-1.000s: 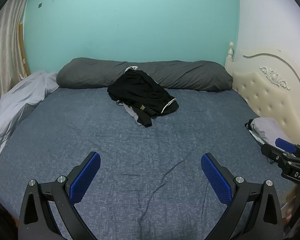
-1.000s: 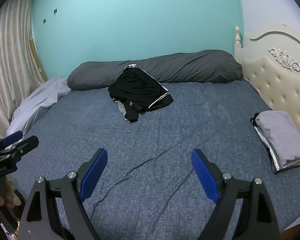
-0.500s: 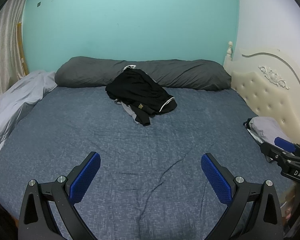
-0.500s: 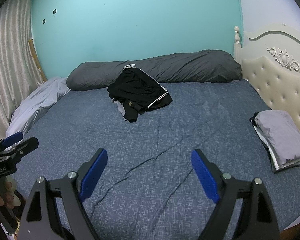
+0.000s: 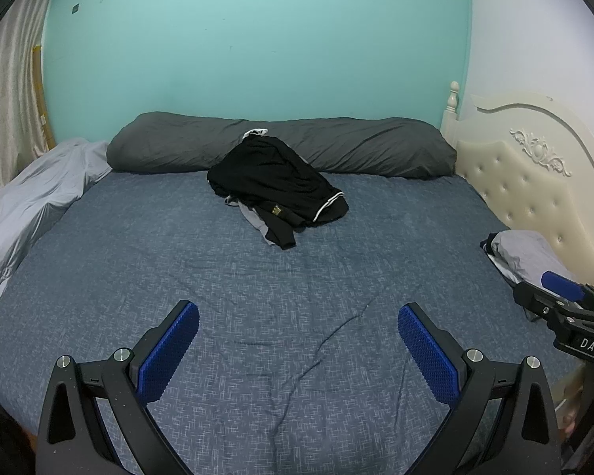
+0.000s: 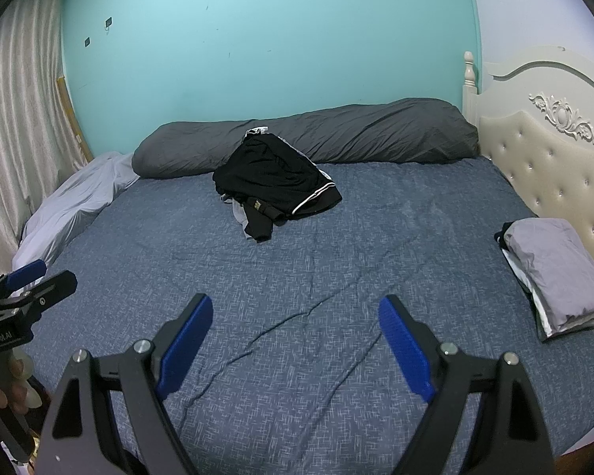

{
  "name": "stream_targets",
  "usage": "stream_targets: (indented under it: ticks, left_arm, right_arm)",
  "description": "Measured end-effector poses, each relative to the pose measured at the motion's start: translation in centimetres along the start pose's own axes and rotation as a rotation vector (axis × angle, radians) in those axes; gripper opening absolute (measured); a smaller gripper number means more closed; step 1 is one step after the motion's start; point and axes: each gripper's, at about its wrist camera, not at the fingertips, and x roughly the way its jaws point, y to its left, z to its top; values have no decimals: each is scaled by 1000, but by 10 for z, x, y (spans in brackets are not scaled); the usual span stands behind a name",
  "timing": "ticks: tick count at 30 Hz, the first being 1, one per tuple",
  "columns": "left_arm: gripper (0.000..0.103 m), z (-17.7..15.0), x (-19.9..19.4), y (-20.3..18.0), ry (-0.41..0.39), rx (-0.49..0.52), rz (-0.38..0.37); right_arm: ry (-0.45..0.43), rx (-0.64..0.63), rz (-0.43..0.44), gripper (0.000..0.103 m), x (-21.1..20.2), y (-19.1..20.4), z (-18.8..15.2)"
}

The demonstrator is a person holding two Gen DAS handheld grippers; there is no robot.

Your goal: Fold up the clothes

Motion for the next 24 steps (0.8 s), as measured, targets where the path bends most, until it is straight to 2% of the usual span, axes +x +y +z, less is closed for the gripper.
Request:
stream_targets:
  ticks: [24]
  left_arm:
    - [103, -1, 0, 0, -1, 0, -8]
  right_arm:
    - [-3, 2, -6, 87, 0, 1, 1]
